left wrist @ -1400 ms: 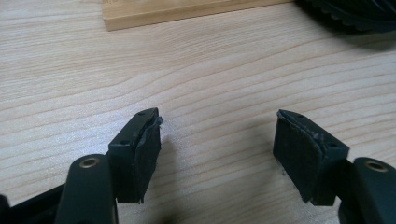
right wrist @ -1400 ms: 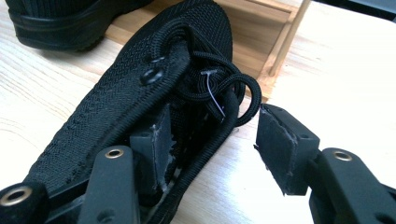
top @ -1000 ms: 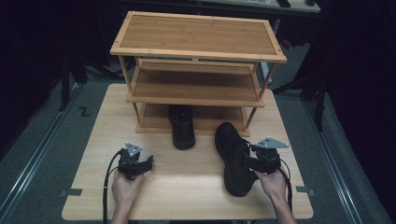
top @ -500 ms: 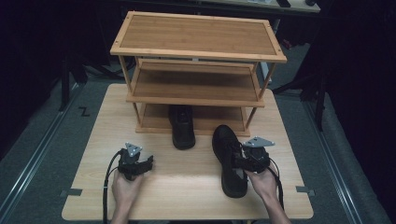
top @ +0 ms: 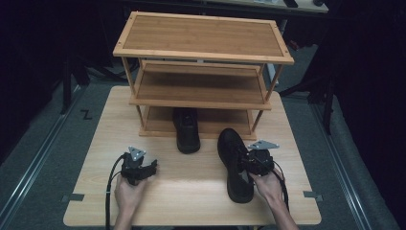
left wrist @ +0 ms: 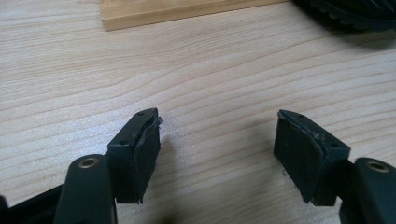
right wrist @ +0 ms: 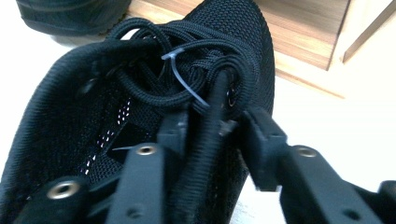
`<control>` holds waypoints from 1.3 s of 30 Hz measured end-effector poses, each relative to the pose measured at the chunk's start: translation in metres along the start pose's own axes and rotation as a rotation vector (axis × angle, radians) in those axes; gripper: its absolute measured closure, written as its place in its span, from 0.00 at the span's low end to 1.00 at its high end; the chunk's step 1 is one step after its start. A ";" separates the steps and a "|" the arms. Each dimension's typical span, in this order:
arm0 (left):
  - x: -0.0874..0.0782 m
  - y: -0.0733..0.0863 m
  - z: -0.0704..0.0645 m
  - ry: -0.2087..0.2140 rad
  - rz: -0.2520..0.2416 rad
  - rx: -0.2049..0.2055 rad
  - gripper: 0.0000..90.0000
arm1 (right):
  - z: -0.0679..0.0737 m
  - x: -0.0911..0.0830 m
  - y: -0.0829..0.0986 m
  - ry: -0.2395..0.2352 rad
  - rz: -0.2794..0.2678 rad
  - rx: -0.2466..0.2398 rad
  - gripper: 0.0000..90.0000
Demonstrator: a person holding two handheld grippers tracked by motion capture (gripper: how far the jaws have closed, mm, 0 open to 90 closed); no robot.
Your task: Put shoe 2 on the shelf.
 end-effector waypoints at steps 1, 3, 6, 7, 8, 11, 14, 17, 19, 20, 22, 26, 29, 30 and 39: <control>0.000 0.000 0.000 0.000 0.000 0.001 0.35 | 0.001 -0.001 0.000 0.008 -0.003 -0.008 0.79; 0.000 0.000 0.000 0.000 0.000 0.002 0.35 | 0.001 -0.002 0.001 0.024 -0.004 -0.012 0.87; 0.000 0.000 0.000 0.000 0.000 0.001 0.35 | -0.003 -0.006 0.001 0.025 -0.017 0.025 0.95; 0.000 0.000 0.000 0.000 0.000 0.002 0.35 | -0.003 -0.007 0.001 0.026 -0.019 0.034 0.97; 0.000 0.000 0.000 0.000 0.000 0.001 0.35 | -0.004 -0.008 0.000 0.026 -0.022 0.042 0.97; 0.000 0.000 0.000 0.000 0.000 0.002 0.35 | -0.006 -0.008 0.000 0.018 -0.023 0.069 0.97; 0.000 0.000 0.000 0.000 0.000 0.002 0.35 | -0.006 -0.009 -0.001 0.013 -0.024 0.084 0.98; 0.000 0.000 -0.001 0.000 0.002 0.005 0.35 | -0.005 -0.009 -0.003 -0.004 -0.019 0.088 0.98; 0.000 0.000 -0.002 0.001 0.001 0.008 0.35 | -0.004 -0.009 -0.005 -0.013 -0.021 0.081 0.98; -0.001 0.000 -0.002 0.002 0.003 0.011 0.35 | -0.003 -0.010 -0.007 -0.020 -0.020 0.083 0.98; -0.001 0.000 -0.002 0.003 0.003 0.012 0.35 | -0.001 -0.010 -0.010 -0.022 -0.022 0.076 0.98; -0.001 0.000 -0.002 0.004 0.003 0.012 0.35 | 0.001 -0.012 -0.016 -0.026 -0.031 0.068 0.98; -0.001 0.000 -0.002 0.005 0.003 0.012 0.35 | 0.002 -0.013 -0.022 -0.027 -0.037 0.066 0.98; -0.001 0.000 -0.002 0.005 0.003 0.012 0.35 | 0.002 -0.013 -0.024 -0.026 -0.039 0.063 0.98; -0.001 0.000 -0.002 0.005 0.003 0.012 0.35 | 0.001 -0.013 -0.046 -0.020 -0.074 0.062 0.98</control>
Point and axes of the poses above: each handheld gripper's, and its own axes: x roughly forward along the jaws, y roughly out of its underside, z roughly to its left, the point moved 4 cm from there along x, roughly forward along the jaws, and after that the axes turned 12 degrees about x, right-handed, at the moved point
